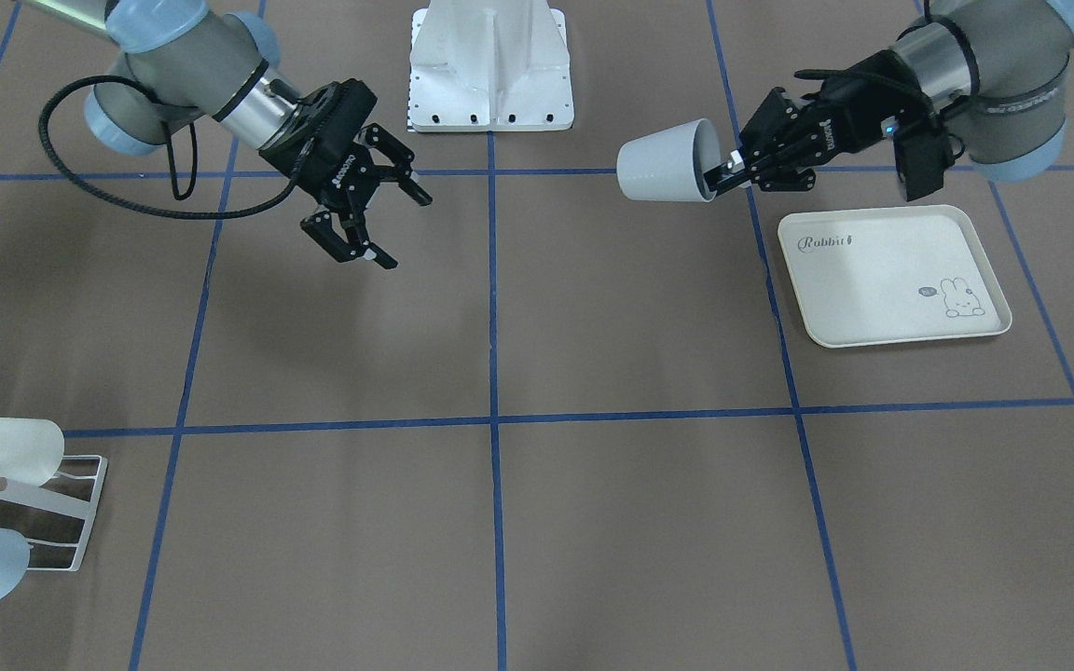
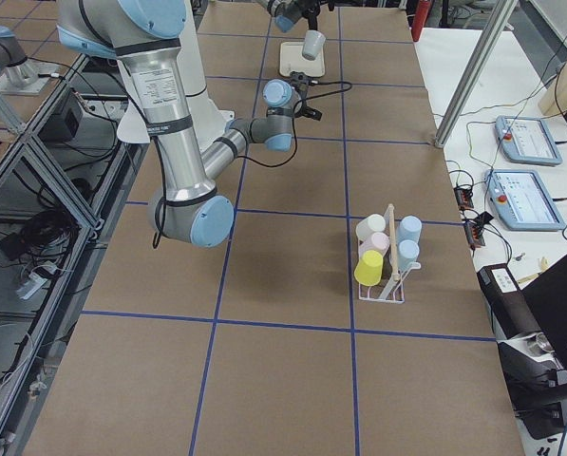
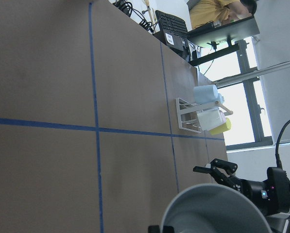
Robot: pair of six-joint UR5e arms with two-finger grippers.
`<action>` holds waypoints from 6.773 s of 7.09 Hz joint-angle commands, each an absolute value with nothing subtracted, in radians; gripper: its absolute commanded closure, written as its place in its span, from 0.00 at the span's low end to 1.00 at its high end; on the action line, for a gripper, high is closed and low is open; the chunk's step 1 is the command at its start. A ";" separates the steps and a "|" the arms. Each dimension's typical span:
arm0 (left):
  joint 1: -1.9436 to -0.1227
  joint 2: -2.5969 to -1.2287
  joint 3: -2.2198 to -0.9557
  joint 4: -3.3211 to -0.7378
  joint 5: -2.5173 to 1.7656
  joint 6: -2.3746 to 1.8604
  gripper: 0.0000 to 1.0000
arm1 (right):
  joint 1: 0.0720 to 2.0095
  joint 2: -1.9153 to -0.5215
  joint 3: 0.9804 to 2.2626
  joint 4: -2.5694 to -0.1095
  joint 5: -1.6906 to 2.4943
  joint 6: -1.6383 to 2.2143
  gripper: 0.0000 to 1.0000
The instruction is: Transfer IKEA cup to right arm and place on rack
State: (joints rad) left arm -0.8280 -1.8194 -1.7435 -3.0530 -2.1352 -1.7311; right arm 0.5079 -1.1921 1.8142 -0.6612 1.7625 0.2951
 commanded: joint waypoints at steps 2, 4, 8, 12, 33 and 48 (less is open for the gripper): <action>-0.700 -1.913 -1.738 -2.933 -1.981 -1.740 1.00 | 0.413 -1.129 1.813 -0.669 1.658 0.310 0.00; -0.634 -1.919 -1.738 -2.924 -1.936 -1.738 1.00 | 0.393 -1.117 1.816 -0.667 1.617 0.308 0.00; -0.586 -1.910 -1.740 -2.924 -1.939 -1.724 1.00 | 0.391 -1.112 1.824 -0.666 1.615 0.308 0.00; -0.569 -1.904 -1.738 -2.924 -1.936 -1.724 1.00 | 0.391 -1.112 1.833 -0.664 1.615 0.308 0.00; -0.896 -1.634 -1.744 -2.697 -2.079 -0.934 0.00 | 0.913 -1.164 1.977 -1.542 1.821 -0.049 1.00; -0.891 -1.632 -1.743 -2.711 -2.079 -0.948 0.00 | 1.135 -1.227 1.471 -1.298 1.244 -1.493 1.00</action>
State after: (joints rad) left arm -0.8905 -1.6333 -1.7417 -2.7094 -2.0785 -0.9478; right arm 1.1568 -1.2066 1.4704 -1.3015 1.2821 -1.4943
